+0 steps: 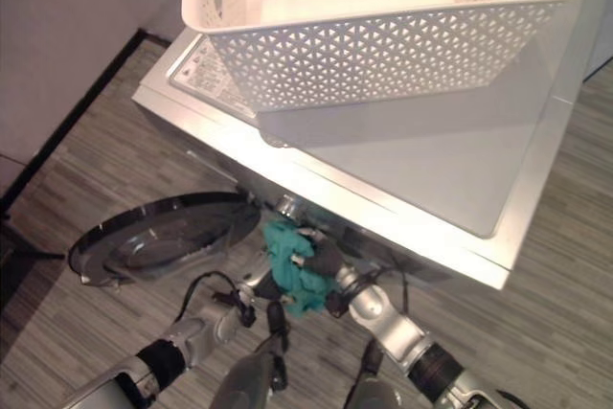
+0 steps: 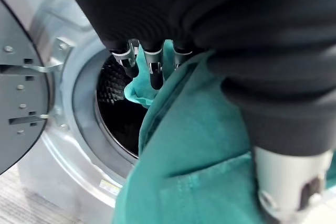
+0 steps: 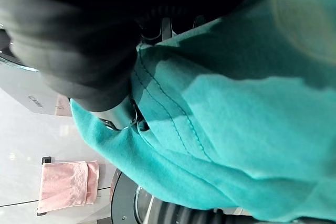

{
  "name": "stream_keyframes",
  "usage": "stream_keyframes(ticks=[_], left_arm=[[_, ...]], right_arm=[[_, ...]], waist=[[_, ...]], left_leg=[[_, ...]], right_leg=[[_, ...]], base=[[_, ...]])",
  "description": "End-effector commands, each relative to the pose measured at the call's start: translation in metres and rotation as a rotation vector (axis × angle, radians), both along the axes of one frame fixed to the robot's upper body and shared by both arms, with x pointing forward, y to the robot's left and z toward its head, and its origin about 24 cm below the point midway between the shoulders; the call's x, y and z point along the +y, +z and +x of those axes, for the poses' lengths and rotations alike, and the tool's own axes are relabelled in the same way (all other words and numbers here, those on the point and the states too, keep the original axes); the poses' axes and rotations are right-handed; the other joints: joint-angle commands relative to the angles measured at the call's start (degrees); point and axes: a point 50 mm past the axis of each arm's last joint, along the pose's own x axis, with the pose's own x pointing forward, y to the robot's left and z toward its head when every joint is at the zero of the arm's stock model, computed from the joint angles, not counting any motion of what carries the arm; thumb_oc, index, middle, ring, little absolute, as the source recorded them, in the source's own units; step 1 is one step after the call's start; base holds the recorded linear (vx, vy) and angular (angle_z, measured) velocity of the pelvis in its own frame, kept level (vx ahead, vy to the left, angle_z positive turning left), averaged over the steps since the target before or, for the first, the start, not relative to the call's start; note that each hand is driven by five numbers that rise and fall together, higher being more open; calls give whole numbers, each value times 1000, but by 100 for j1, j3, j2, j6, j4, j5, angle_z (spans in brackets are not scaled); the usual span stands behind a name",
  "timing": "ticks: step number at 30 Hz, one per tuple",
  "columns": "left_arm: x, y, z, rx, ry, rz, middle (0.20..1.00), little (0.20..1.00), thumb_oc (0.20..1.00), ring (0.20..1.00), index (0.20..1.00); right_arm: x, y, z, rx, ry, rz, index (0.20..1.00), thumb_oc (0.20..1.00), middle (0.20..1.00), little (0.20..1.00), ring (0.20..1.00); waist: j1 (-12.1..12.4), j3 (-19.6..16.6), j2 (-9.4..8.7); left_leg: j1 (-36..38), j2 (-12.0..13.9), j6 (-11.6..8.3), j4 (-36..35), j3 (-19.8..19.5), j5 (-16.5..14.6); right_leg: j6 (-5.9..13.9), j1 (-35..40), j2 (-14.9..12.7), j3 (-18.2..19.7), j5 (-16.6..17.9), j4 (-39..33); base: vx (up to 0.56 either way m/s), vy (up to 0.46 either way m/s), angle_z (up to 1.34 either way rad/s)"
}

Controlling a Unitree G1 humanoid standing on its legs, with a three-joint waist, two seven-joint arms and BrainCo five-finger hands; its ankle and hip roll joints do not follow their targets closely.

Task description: Grab the laundry basket,head to the washer,open it,put in the laundry and shut it.

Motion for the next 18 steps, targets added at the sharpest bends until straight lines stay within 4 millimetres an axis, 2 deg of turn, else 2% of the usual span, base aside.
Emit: stream_keyframes(ticks=[1,3,5,10,11,12,13,18], left_arm=[[-20,12,12,-36,19,-116,1000,1000,1000,1000,1000],[-20,12,13,-17,57,-162,1000,1000,1000,1000,1000],[-23,16,17,50,190,-367,1000,1000,1000,1000,1000],[-35,27,27,132,291,-626,1000,1000,1000,1000,1000],[-35,27,27,132,291,-627,1000,1000,1000,1000,1000],[-36,31,32,153,327,-702,529,529,529,529,529],[-35,33,33,160,339,-727,200,200,200,200,200],[-34,37,41,177,384,-782,200,200,200,200,200]], right_arm=[[26,55,17,-168,2,241,200,200,200,200,200],[28,54,17,-160,-6,244,200,200,200,200,200],[27,50,18,-135,-33,247,200,200,200,200,200],[21,42,20,-116,-80,201,200,200,200,200,200],[21,42,20,-116,-80,201,200,200,200,200,200],[17,37,21,-96,-106,186,200,200,200,200,200],[15,33,21,-82,-118,179,200,200,200,200,200],[14,25,20,-47,-130,177,200,200,200,200,200]], waist=[[-32,117,-290],[-28,123,-299],[-10,152,-332],[-21,276,-355],[-24,276,-353],[-50,300,-347],[-79,288,-374],[-111,335,-403]], left_leg=[[-224,293,-367,107,170,-225],[-280,304,-373,109,167,-200],[-376,314,-381,122,158,-152],[-496,306,-392,152,162,-91],[-499,306,-392,153,160,-91],[-520,310,-391,137,164,-79],[-456,283,-453,92,128,-169],[-492,293,-451,76,168,-164]], right_leg=[[-116,-336,-144,258,-338,523],[-134,-397,-119,260,-355,558],[-175,-453,-79,213,-376,611],[-214,-536,-74,131,-409,732],[-215,-538,-74,129,-410,734],[-220,-587,-75,108,-409,761],[-193,-561,-80,164,-516,772],[-187,-647,-71,164,-504,800]], base=[[-40,-39,6],[-30,-38,10],[-20,-43,9],[-22,-20,5],[-26,0,8],[51,-12,10],[41,-8,13],[2,2,3]])
